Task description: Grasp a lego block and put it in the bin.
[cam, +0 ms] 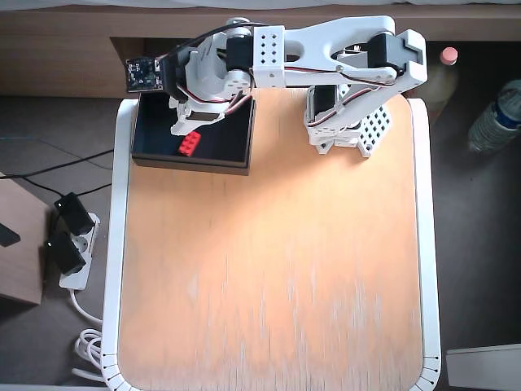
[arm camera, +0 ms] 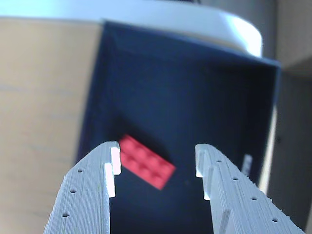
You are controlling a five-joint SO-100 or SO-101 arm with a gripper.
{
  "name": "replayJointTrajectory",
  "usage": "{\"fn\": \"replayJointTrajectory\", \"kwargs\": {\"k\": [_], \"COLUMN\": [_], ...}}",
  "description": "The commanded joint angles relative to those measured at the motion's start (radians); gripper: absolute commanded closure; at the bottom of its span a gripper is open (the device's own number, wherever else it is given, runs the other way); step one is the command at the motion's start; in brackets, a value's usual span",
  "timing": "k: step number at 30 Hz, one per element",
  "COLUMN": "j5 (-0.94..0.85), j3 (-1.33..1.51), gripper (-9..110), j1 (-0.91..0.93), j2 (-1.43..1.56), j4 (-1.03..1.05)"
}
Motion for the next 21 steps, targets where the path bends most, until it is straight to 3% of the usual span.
{"fn": "replayJointTrajectory", "kwargs": {"k": [1,21], "j5": [-0.023,-0.058], "j3": [-0.012,0.078], "gripper": [85,101], "j1": [-0.084,-0.638], "j2": [0.135,0.42], "j4": [-0.023,-0.015]}}
